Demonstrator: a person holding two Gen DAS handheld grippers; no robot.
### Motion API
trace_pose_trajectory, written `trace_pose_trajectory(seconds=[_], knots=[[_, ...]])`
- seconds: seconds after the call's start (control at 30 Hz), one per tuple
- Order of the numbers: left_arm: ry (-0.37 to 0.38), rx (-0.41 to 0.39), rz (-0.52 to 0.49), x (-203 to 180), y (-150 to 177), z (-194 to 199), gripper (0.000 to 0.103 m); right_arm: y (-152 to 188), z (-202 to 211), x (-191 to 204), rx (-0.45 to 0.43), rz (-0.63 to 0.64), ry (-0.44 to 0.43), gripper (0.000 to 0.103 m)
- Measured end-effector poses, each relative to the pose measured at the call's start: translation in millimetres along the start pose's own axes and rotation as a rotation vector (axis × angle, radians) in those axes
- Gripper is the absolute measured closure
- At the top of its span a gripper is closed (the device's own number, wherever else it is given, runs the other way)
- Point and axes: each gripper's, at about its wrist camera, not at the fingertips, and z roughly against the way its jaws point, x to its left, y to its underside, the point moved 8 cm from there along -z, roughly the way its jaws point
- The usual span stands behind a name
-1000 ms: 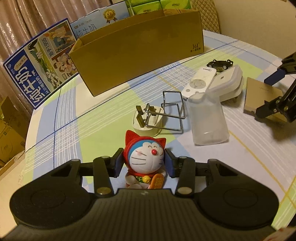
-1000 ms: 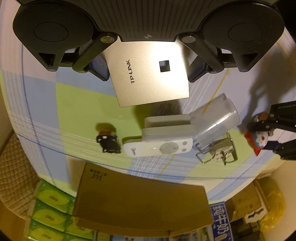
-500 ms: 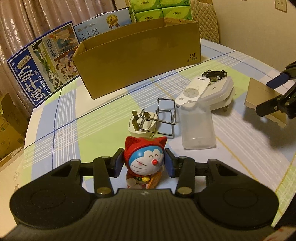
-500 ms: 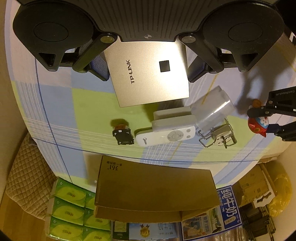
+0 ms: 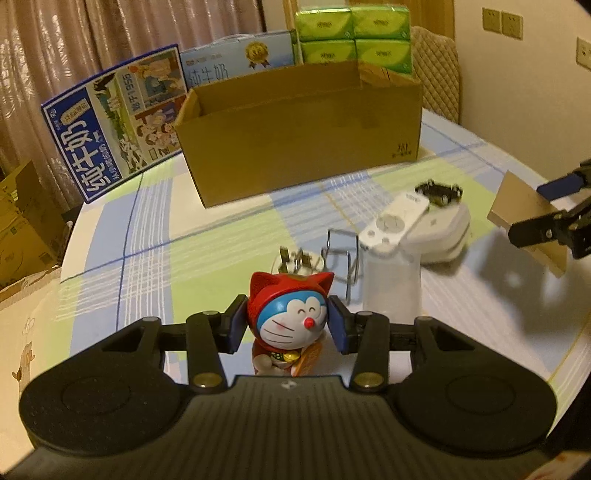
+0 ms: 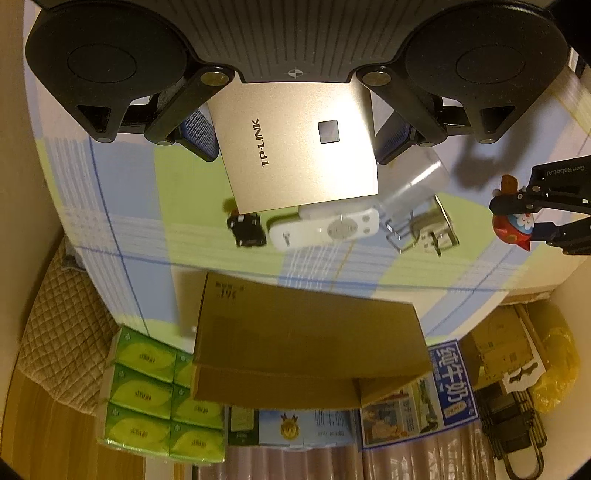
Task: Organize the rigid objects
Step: 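Lift the figurine and router plate and carry both over the cardboard box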
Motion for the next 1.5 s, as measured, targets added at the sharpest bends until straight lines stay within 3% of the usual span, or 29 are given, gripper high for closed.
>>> trace_pose_trajectory(seconds=[0.4,0.8,1.13,1.5], knots=[[0.007,-0.046,0.065,-0.1,-70.6,15.3,0.063,-49.4,23.6,-3.4,-0.077,-0.005,0.005,0.015],[0.047,-0.088,0.087,15.2,-159.5,-8.5,0.063,-138.3,23.0,-16.0,-0.160,-0.022,-0.030,0.015],[0.033,-0.113,0.071,39.7,-244.6,-49.4,0.063,-222.6,-12.8,-42.0,-0.210,-0.050,0.004,0.015],[0.040,-0.066,0.148,69.3,-268.1,-105.0,0.063,-261.9,-64.1,-63.6,-0.174,-0.124,0.019,0.015]])
